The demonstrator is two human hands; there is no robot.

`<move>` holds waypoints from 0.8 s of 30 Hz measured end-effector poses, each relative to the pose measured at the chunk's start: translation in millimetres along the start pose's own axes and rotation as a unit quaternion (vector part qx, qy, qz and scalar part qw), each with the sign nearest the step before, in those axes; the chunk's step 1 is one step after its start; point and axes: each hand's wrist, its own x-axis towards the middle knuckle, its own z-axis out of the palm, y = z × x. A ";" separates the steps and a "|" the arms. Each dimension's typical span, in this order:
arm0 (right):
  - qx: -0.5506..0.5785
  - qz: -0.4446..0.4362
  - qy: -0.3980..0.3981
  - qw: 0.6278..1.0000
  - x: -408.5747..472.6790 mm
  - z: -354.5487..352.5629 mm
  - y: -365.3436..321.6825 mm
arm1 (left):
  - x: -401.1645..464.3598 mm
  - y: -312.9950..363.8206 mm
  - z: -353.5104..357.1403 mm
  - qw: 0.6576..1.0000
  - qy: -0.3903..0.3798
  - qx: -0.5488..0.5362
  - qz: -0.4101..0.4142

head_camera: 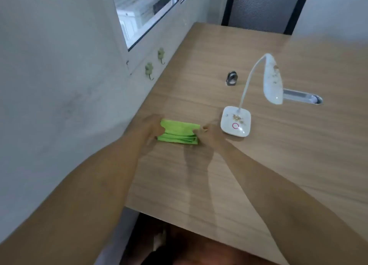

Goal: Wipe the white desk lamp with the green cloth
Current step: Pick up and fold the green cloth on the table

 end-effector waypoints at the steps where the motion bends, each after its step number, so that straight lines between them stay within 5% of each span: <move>1: -0.007 -0.004 0.009 1.000 0.6 4.5 -0.4 | 1.7 -0.7 1.8 1.000 0.000 0.001 0.003; 8: -0.072 0.040 -0.031 0.996 9.4 21.4 -5.3 | 6.8 1.0 4.5 1.000 -0.005 -0.027 -0.013; 13: 0.050 0.071 -0.032 0.996 12.6 20.3 -0.5 | 4.3 5.4 0.4 0.998 -0.002 -0.055 -0.027; 19: 0.196 0.055 -0.020 0.979 -1.7 -12.9 8.1 | -1.2 23.2 -24.5 0.994 -0.095 -0.054 0.007; 24: 0.382 0.140 -0.039 0.913 -17.9 -48.4 29.9 | -2.0 59.4 -29.9 0.974 -0.174 -0.142 0.034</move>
